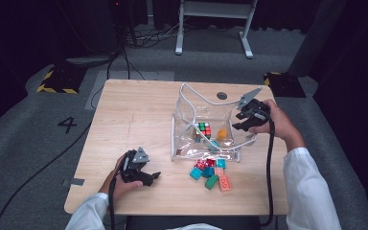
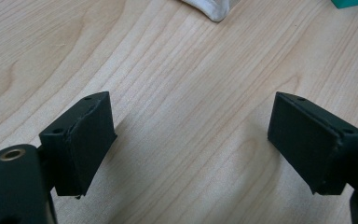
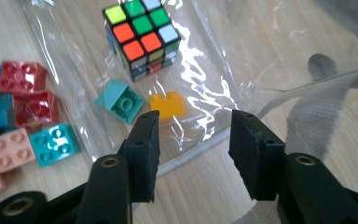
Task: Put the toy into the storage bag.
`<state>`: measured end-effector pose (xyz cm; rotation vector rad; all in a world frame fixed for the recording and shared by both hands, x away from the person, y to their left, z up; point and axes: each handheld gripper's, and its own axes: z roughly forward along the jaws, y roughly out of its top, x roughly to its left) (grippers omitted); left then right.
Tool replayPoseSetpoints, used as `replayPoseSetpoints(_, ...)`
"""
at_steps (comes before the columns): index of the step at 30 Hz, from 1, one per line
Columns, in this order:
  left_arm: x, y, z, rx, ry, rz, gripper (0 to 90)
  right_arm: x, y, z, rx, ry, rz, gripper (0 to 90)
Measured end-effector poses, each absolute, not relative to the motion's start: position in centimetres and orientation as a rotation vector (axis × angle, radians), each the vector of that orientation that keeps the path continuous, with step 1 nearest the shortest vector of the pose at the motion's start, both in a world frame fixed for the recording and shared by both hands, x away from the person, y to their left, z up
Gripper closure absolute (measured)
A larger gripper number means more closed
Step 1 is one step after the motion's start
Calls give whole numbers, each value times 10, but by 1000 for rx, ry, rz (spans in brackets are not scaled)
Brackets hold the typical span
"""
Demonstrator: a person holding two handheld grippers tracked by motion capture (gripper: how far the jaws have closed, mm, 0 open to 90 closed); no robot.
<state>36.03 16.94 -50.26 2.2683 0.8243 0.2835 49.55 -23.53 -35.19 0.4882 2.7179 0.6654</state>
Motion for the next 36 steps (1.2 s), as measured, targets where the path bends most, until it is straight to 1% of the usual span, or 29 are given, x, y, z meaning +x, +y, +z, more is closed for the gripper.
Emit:
replayPoseSetpoints(2,360,169,-503,2266,827,283,147,493,-240,-349,487,2696,711,508)
replayPoseSetpoints(3,360,169,-503,2266,827,283,147,490,-243,-348,492,2681,765,485)
replayPoseSetpoints(5,360,169,-503,2266,826,283,147,484,-245,-347,534,2663,807,476)
replayPoseSetpoints(7,360,169,-503,2266,826,282,147,480,-247,-346,548,2626,885,444)
replayPoseSetpoints(9,360,169,-503,2266,826,282,146,476,-251,-344,545,2589,952,438)
replayPoseSetpoints(16,360,169,-503,2266,826,282,146,449,-261,-338,536,2496,1142,338)
replayPoseSetpoints(27,360,169,-503,2265,828,282,146,411,-282,-338,534,2408,1257,302)
replayPoseSetpoints(32,360,169,-503,2265,828,283,146,388,-290,-341,503,2389,1301,317)
replayPoseSetpoints(36,360,169,-503,2266,827,282,146,379,-296,-346,491,2383,1314,324)
